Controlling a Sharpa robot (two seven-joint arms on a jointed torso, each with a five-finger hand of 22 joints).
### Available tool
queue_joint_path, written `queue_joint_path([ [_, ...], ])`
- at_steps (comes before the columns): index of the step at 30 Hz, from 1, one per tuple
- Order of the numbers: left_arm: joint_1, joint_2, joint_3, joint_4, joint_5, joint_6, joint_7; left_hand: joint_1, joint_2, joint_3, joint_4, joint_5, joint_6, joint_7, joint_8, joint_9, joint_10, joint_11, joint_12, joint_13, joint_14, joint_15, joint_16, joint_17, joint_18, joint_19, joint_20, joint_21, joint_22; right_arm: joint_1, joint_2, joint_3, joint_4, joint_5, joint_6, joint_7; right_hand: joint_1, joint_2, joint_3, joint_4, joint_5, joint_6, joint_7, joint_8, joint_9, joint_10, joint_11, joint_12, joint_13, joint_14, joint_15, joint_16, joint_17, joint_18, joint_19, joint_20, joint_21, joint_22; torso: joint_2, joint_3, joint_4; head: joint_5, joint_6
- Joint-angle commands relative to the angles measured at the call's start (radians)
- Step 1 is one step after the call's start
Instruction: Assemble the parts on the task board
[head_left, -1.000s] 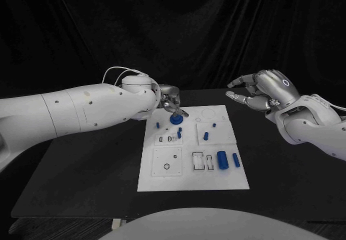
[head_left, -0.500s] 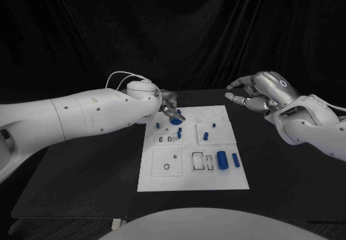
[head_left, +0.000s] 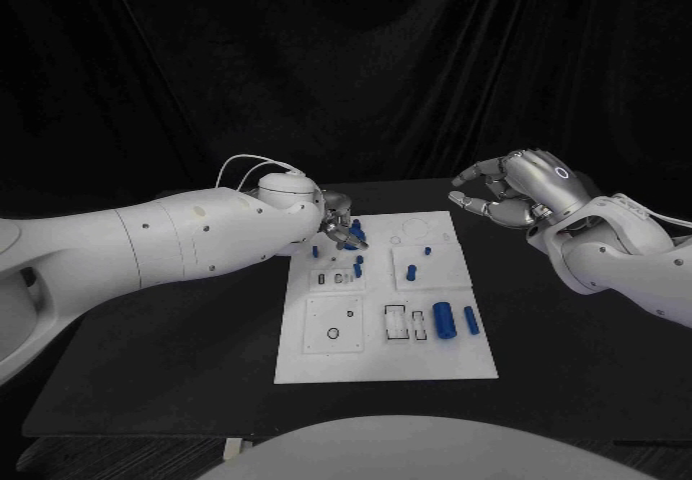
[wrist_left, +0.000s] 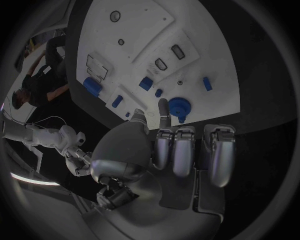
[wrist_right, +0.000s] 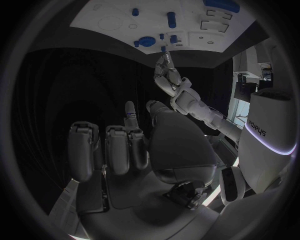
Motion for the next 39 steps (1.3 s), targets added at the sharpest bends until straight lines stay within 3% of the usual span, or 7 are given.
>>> queue_joint_path([
  [1,-0.006,0.007,0.001,-0.004,-0.005,0.01,0.008,-0.014,0.0,0.005,0.001,-0.007,0.012,0.0,-0.026,-0.011,0.104,0.007,-0.004,0.263,0.104,0.003,0.003,0.263,-0.011,0.068,0.004,-0.006,0.229,-0.003,-0.002,0.001,0.001,-0.001,0.006,-0.023,0.013,0.0,0.005,0.001,0.005,0.006,-0.001,-0.006,0.001,0.103,0.008,0.004,0.263,0.086,0.008,0.003,0.159,0.002,0.063,0.005,-0.001,0.23,0.0,-0.0001,0.0001,-0.001,0.0],
  [10,-0.019,0.016,0.001,-0.015,-0.005,0.017,0.018,-0.032,0.005,0.005,0.004,-0.011,0.034,0.003,-0.065,-0.027,0.104,0.01,-0.004,0.263,0.104,0.006,0.003,0.263,-0.01,0.067,0.007,-0.008,0.227,-0.004,0.001,0.001,-0.001,-0.001,0.009,-0.026,0.015,0.0,0.006,0.0,0.008,0.007,-0.001,-0.006,0.001,0.103,0.008,0.004,0.263,0.086,0.008,0.002,0.158,0.002,0.062,0.005,-0.002,0.23,-0.001,0.0005,-0.0003,-0.018,0.0],
  [18,-0.036,0.024,0.001,-0.022,-0.005,0.035,0.02,-0.036,0.007,0.006,0.002,-0.011,0.053,0.0,-0.073,-0.029,0.104,0.009,-0.004,0.263,0.104,0.005,0.003,0.263,-0.009,0.065,0.008,-0.009,0.226,-0.004,0.007,0.001,-0.006,-0.001,0.012,-0.025,0.015,0.0,0.006,0.0,0.008,0.007,-0.001,-0.006,0.001,0.103,0.008,0.004,0.263,0.086,0.008,0.002,0.158,0.002,0.062,0.005,-0.002,0.23,-0.001,0.0002,-0.0013,-0.012,0.0],
  [23,-0.045,0.028,0.001,-0.026,-0.005,0.044,0.021,-0.03,0.009,0.012,-0.004,-0.002,0.073,-0.004,-0.077,-0.026,0.104,0.006,-0.004,0.263,0.104,0.003,0.003,0.263,-0.009,0.065,0.007,-0.01,0.225,-0.005,0.009,0.001,-0.007,-0.001,0.014,-0.026,0.015,0.0,0.006,0.0,0.008,0.007,-0.001,-0.006,0.001,0.103,0.008,0.004,0.263,0.086,0.008,0.002,0.158,0.002,0.062,0.005,-0.002,0.23,-0.001,0.0004,-0.0006,-0.017,0.0],
  [39,-0.059,0.041,0.001,-0.037,-0.005,0.063,0.025,-0.019,0.009,0.02,-0.011,0.01,0.083,-0.007,-0.085,-0.022,0.104,0.003,-0.004,0.263,0.104,0.001,0.003,0.263,-0.008,0.062,0.005,-0.012,0.223,-0.006,0.012,0.001,-0.01,-0.001,0.02,-0.029,0.016,0.0,0.007,0.001,0.01,0.007,0.0,-0.007,0.001,0.103,0.008,0.004,0.263,0.086,0.008,0.002,0.157,0.002,0.062,0.005,-0.004,0.229,-0.003,0.0014,-0.0009,-0.012,0.0],
])
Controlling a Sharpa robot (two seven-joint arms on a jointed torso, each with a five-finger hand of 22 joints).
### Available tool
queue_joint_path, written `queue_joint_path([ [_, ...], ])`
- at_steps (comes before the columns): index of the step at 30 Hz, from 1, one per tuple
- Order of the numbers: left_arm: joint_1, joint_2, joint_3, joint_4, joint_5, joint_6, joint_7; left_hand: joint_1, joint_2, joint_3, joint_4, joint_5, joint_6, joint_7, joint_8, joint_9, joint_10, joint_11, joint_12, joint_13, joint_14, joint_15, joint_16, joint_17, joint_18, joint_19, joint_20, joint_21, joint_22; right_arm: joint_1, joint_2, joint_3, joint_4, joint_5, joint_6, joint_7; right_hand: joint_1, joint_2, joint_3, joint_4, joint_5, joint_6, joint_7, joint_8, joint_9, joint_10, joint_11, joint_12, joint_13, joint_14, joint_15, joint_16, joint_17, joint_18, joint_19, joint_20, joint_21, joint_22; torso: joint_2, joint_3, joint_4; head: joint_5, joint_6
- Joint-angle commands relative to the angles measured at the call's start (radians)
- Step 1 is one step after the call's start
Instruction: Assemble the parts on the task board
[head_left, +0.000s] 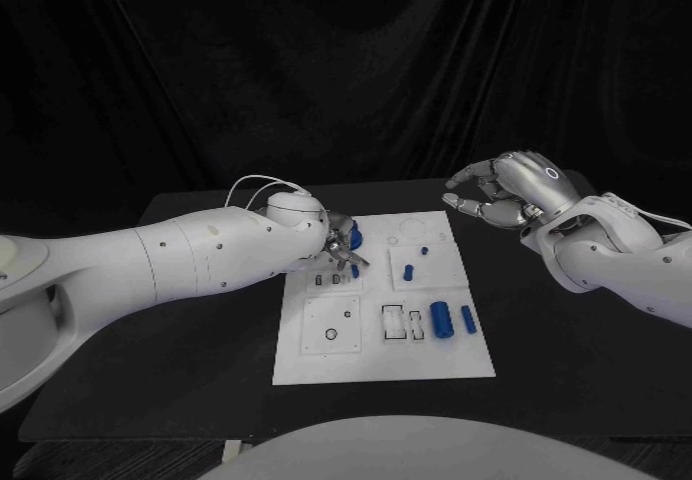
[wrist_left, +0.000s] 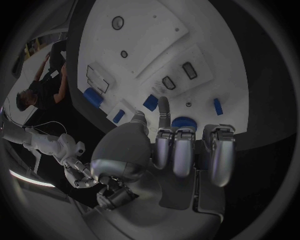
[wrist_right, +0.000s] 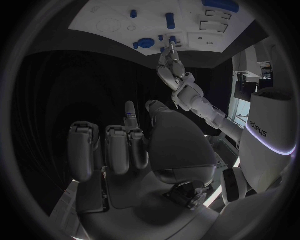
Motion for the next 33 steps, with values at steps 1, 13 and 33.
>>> queue_joint_path([
  [1,-0.003,0.005,0.001,0.0,-0.002,0.022,0.018,0.008,0.002,0.006,0.0,0.007,0.005,0.001,-0.007,0.002,0.108,-0.001,-0.004,0.263,0.104,0.0,0.003,0.263,-0.008,0.062,0.004,-0.004,0.222,-0.002,-0.001,0.001,-0.001,-0.001,0.005,-0.022,0.008,0.0,0.007,0.001,0.006,0.007,0.0,-0.007,0.001,0.103,0.008,0.004,0.263,0.086,0.008,0.002,0.157,0.002,0.062,0.005,-0.004,0.229,0.0,0.0004,-0.0005,-0.001,0.0],
  [13,-0.006,0.013,0.001,-0.006,-0.002,0.021,0.027,0.031,0.001,0.024,-0.018,0.024,0.004,0.001,-0.032,0.008,0.108,-0.002,-0.004,0.263,0.104,-0.002,0.003,0.263,-0.007,0.059,0.001,-0.007,0.22,-0.003,-0.001,0.001,-0.001,0.001,0.007,-0.026,0.009,0.0,0.007,0.001,0.007,0.006,0.0,-0.008,0.001,0.103,0.008,0.004,0.263,0.085,0.008,0.001,0.155,0.003,0.061,0.005,-0.005,0.229,-0.001,0.0007,-0.0004,-0.003,0.0],
  [33,-0.008,0.024,0.001,-0.019,-0.002,0.026,0.034,0.052,0.002,0.045,-0.039,0.049,-0.001,0.004,-0.058,0.012,0.108,0.0,-0.004,0.263,0.104,-0.001,0.003,0.263,-0.006,0.055,0.001,-0.01,0.217,-0.003,-0.004,0.001,0.0,0.008,0.012,-0.031,0.016,0.005,0.013,0.001,0.01,0.007,0.0,-0.009,0.001,0.103,0.008,0.004,0.263,0.085,0.008,0.001,0.155,0.003,0.06,0.005,-0.007,0.228,-0.001,0.001,-0.0004,-0.009,0.0],
])
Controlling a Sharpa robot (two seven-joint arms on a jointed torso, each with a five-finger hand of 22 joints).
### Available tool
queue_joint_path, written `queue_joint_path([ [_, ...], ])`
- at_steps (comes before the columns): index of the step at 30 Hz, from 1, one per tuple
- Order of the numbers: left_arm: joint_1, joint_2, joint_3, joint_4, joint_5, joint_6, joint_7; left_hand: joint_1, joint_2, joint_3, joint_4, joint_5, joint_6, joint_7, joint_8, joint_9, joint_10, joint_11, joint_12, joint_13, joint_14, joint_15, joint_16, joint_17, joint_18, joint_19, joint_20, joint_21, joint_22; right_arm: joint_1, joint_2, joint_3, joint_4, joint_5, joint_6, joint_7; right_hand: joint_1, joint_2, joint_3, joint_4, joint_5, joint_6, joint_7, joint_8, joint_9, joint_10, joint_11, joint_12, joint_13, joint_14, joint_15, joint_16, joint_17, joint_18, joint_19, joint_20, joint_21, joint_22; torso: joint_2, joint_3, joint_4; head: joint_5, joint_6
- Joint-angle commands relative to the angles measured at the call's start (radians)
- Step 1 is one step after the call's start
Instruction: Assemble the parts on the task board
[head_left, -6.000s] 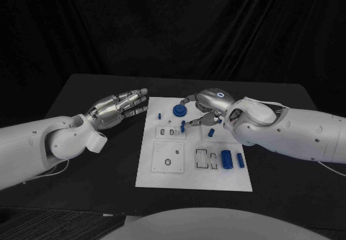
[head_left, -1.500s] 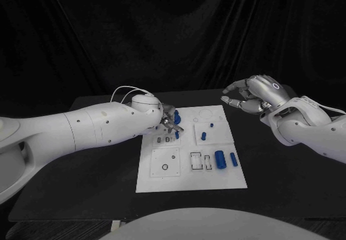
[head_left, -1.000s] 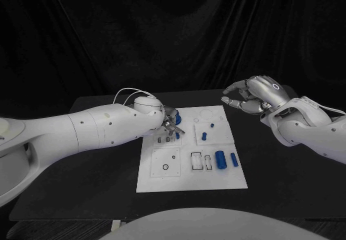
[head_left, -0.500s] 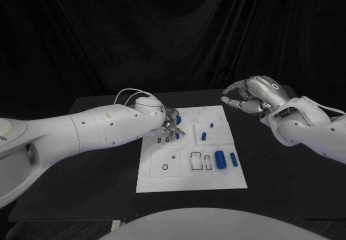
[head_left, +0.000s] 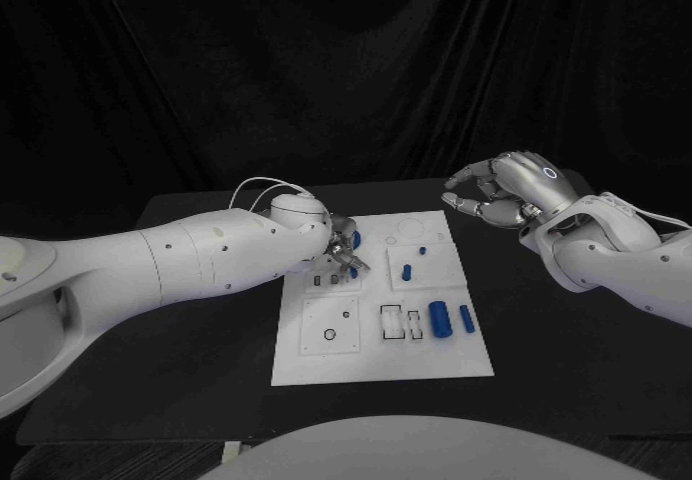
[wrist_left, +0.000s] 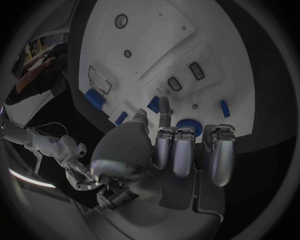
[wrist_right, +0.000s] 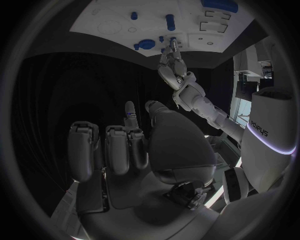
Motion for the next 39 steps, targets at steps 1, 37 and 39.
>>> queue_joint_path([
  [1,-0.002,0.004,0.001,-0.002,-0.001,0.013,0.019,0.013,-0.001,0.008,-0.002,0.011,0.0,0.004,-0.007,0.002,0.108,0.0,-0.004,0.263,0.104,-0.001,0.003,0.263,-0.006,0.055,0.001,-0.006,0.217,-0.002,-0.001,0.001,0.0,0.004,0.004,-0.02,0.01,-0.001,0.007,0.001,0.005,0.007,0.0,-0.004,0.0,0.103,0.008,0.004,0.263,0.085,0.008,0.001,0.155,0.003,0.06,0.005,-0.003,0.228,0.0,0.0002,0.0007,-0.003,0.0],
  [37,-0.007,-0.003,0.001,-0.005,-0.001,0.023,0.021,0.081,-0.017,0.092,-0.077,0.105,-0.004,0.005,-0.066,0.021,0.108,0.0,-0.004,0.263,0.104,0.0,0.003,0.263,-0.004,0.049,0.002,-0.013,0.213,-0.002,0.0,0.001,-0.003,0.005,0.021,-0.036,0.07,-0.008,0.036,-0.016,0.067,0.012,0.001,-0.009,0.002,0.103,0.009,0.004,0.263,0.083,0.009,-0.002,0.147,0.004,0.058,0.006,-0.007,0.226,-0.001,0.0008,-0.0002,-0.003,0.0],
  [39,-0.007,-0.003,0.001,-0.005,-0.001,0.024,0.021,0.086,-0.019,0.099,-0.084,0.107,-0.005,0.005,-0.07,0.021,0.108,0.0,-0.004,0.263,0.104,0.0,0.003,0.263,-0.004,0.049,0.002,-0.013,0.213,-0.003,0.0,0.001,-0.004,0.005,0.022,-0.037,0.071,-0.008,0.036,-0.016,0.068,0.012,0.001,-0.009,0.002,0.103,0.009,0.004,0.263,0.084,0.009,-0.002,0.148,0.004,0.058,0.006,-0.007,0.226,-0.001,0.0009,-0.0003,-0.002,0.0],
])
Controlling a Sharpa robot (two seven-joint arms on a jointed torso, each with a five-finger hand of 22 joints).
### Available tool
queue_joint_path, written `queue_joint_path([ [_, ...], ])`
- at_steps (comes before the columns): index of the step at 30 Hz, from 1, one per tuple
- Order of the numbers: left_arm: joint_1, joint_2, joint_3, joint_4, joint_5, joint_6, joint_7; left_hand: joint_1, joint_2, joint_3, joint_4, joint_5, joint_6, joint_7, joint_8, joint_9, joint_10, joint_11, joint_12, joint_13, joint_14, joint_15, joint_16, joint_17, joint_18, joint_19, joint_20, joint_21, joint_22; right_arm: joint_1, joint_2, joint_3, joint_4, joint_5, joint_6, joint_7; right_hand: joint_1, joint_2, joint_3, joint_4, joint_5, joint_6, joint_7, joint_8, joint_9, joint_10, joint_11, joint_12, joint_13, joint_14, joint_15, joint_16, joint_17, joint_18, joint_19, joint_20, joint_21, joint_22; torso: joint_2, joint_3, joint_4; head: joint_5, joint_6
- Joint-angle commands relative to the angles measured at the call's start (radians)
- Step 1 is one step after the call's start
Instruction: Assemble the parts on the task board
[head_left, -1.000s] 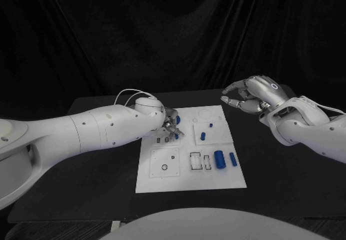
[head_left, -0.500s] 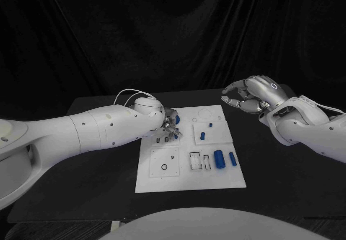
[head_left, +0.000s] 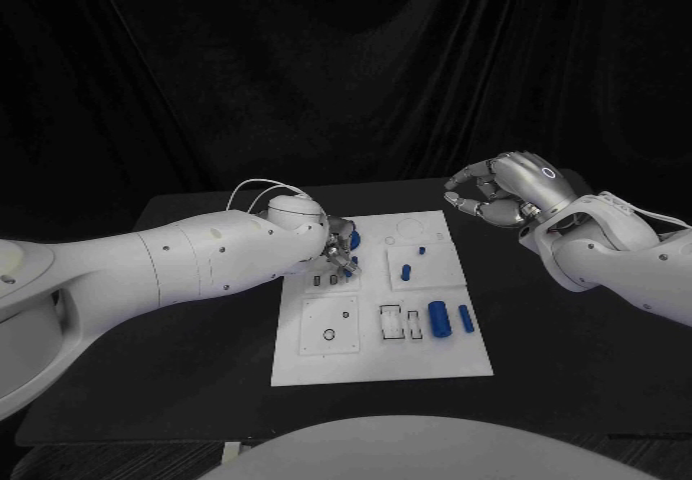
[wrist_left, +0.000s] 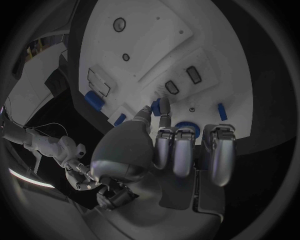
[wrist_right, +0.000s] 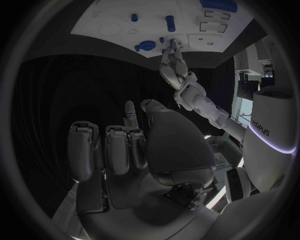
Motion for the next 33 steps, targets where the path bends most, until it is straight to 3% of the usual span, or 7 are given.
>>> queue_joint_path([
  [1,-0.002,0.0,0.001,0.002,-0.001,0.012,0.017,0.016,0.0,0.011,-0.006,0.006,-0.005,0.005,-0.009,0.002,0.108,0.001,-0.004,0.263,0.104,0.0,0.003,0.263,-0.004,0.048,0.002,-0.006,0.213,-0.002,0.0,0.001,-0.001,-0.001,0.008,-0.023,0.01,0.0,0.006,-0.002,0.003,0.005,0.001,-0.005,0.001,0.107,0.006,0.004,0.263,0.081,0.007,-0.002,0.147,0.004,0.058,0.006,-0.003,0.227,0.0,0.0002,-0.0003,0.001,0.0],
  [10,-0.002,-0.002,0.001,0.002,-0.001,0.014,0.019,0.038,-0.009,0.053,-0.037,0.016,-0.008,0.005,-0.028,0.005,0.108,0.001,-0.004,0.263,0.104,0.0,0.003,0.263,-0.003,0.046,0.003,-0.008,0.212,-0.003,0.004,0.001,-0.004,-0.001,0.015,-0.028,0.019,-0.001,0.011,-0.006,0.017,0.006,0.001,-0.006,0.001,0.107,0.006,0.004,0.263,0.08,0.007,-0.003,0.144,0.005,0.057,0.006,-0.005,0.226,0.0,0.0002,0.0,0.004,0.0],
  [13,-0.002,-0.004,0.001,0.003,-0.001,0.014,0.022,0.051,-0.017,0.088,-0.061,0.034,-0.007,0.005,-0.038,0.007,0.108,0.001,-0.004,0.263,0.104,0.0,0.003,0.263,-0.003,0.046,0.002,-0.009,0.212,-0.003,0.004,0.001,-0.005,-0.001,0.017,-0.03,0.022,-0.001,0.013,-0.007,0.021,0.006,0.001,-0.007,0.002,0.107,0.006,0.004,0.263,0.08,0.007,-0.003,0.144,0.005,0.057,0.006,-0.006,0.226,0.0,0.0003,-0.0001,0.004,0.0],
  [17,-0.002,-0.007,0.001,0.004,-0.001,0.009,0.029,0.059,-0.039,0.156,-0.095,0.114,-0.005,0.007,-0.054,0.012,0.108,0.001,-0.004,0.263,0.104,0.0,0.003,0.263,-0.003,0.045,0.001,-0.011,0.213,-0.003,0.004,0.001,-0.005,-0.001,0.02,-0.032,0.025,-0.001,0.015,-0.008,0.024,0.006,0.001,-0.007,0.002,0.107,0.006,0.004,0.263,0.08,0.007,-0.004,0.143,0.005,0.056,0.006,-0.006,0.225,0.0,0.0003,-0.0004,0.006,0.0],
  [22,-0.002,-0.015,0.001,0.011,-0.001,-0.01,0.041,0.038,-0.073,0.271,-0.133,0.181,0.004,0.005,-0.063,0.03,0.108,0.003,-0.004,0.263,0.104,0.0,0.003,0.263,-0.003,0.047,0.002,-0.011,0.215,-0.003,0.004,0.001,-0.007,0.0,0.026,-0.037,0.027,0.0,0.016,-0.009,0.026,0.007,0.001,-0.007,0.002,0.107,0.006,0.004,0.263,0.08,0.007,-0.004,0.143,0.005,0.056,0.007,-0.006,0.225,0.0,0.0002,-0.0006,0.005,0.0],
  [25,-0.002,-0.022,0.001,0.018,-0.001,-0.021,0.041,0.005,-0.096,0.348,-0.147,0.182,0.011,0.007,-0.065,0.047,0.108,-0.001,-0.004,0.263,0.104,0.0,0.003,0.263,-0.003,0.048,0.003,-0.012,0.216,-0.004,0.004,0.001,-0.007,0.0,0.029,-0.039,0.028,0.0,0.017,-0.01,0.027,0.007,0.001,-0.006,0.002,0.107,0.006,0.004,0.263,0.08,0.007,-0.004,0.142,0.005,0.056,0.007,-0.006,0.225,-0.001,0.0002,-0.0004,0.007,0.0],
  [33,-0.001,-0.057,0.001,0.058,-0.001,-0.051,0.017,-0.032,-0.116,0.397,-0.152,0.182,0.019,0.005,-0.064,0.063,0.108,-0.001,-0.004,0.263,0.104,-0.002,0.003,0.263,-0.003,0.048,0.002,-0.013,0.217,-0.005,0.0,0.001,-0.006,0.0,0.034,-0.05,0.031,0.001,0.019,-0.011,0.03,0.008,0.001,-0.006,0.002,0.107,0.006,0.004,0.263,0.079,0.007,-0.005,0.141,0.005,0.056,0.007,-0.007,0.225,-0.001,0.0002,-0.0006,0.005,0.0],
])
